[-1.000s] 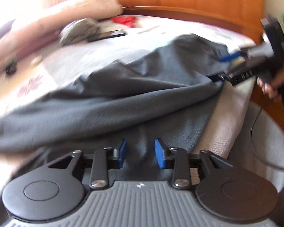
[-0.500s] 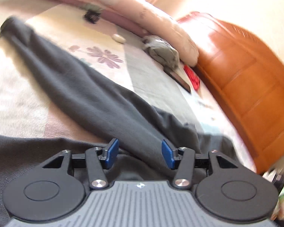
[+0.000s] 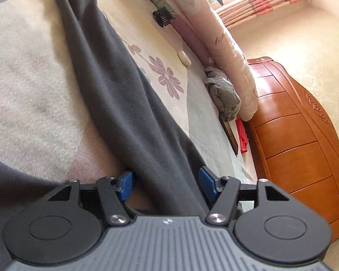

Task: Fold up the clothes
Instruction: 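Grasp the sweatpants leg fabric with the left gripper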

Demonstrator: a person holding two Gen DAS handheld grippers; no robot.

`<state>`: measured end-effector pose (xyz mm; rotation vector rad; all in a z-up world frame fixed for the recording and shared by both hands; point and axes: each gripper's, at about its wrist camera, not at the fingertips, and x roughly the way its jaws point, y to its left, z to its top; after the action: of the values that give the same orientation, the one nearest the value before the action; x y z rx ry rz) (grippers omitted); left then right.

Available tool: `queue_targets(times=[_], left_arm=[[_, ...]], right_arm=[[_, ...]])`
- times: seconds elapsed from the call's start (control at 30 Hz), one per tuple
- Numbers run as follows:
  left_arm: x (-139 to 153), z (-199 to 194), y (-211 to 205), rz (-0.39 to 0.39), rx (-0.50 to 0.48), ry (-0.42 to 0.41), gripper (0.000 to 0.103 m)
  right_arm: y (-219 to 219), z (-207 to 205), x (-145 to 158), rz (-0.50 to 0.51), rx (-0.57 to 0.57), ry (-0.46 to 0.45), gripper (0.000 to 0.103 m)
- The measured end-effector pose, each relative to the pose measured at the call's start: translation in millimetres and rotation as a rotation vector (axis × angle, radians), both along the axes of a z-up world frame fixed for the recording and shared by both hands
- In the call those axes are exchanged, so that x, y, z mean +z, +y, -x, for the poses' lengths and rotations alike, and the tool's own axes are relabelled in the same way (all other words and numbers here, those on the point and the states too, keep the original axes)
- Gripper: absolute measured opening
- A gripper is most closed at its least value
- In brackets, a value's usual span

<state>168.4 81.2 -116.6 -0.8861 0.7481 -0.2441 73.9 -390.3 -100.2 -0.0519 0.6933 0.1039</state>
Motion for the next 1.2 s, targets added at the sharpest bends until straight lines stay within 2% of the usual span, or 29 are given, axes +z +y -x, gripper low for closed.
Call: queue_targets(times=[0.23,0.3,0.43,0.57,0.63,0.7,0.77,0.93,1.03,1.2], left_arm=[[-3,-39,6,0.022,0.037,-0.010,0.062],[-4,-45,7,0.013,0.038,-0.011,0.062],[-5,-47,7,0.047,0.050,0.000,0.063],[-5,-47,2,-0.002,0.011,-0.027,0.063],[-7,-53,4,-0.018,0.028,-0.019,0.057],[-12,-58,6,-0.047,0.052,-0.013,0.030],[-11,-61,5,-0.079,0.061,-0.008,0.009],[2,-60,-1,-0.165,0.056,0.004,0.008],[11,-60,-5,-0.220,0.053,0.007,0.003],[52,-30,-18,-0.328,0.033,-0.133,0.003]], right_arm=[[-1,0,0,-0.003,0.004,0.001,0.103],[0,0,0,-0.004,0.003,0.000,0.103],[2,0,3,-0.002,-0.009,0.019,0.103],[6,-1,9,-0.002,-0.009,0.070,0.103],[7,-2,11,0.004,-0.004,0.087,0.103],[7,-3,12,-0.001,-0.005,0.091,0.103],[7,-2,11,-0.009,-0.008,0.089,0.103],[7,0,9,0.000,-0.001,0.079,0.103],[6,0,10,-0.007,-0.006,0.082,0.103],[4,5,17,-0.038,-0.010,0.075,0.103]])
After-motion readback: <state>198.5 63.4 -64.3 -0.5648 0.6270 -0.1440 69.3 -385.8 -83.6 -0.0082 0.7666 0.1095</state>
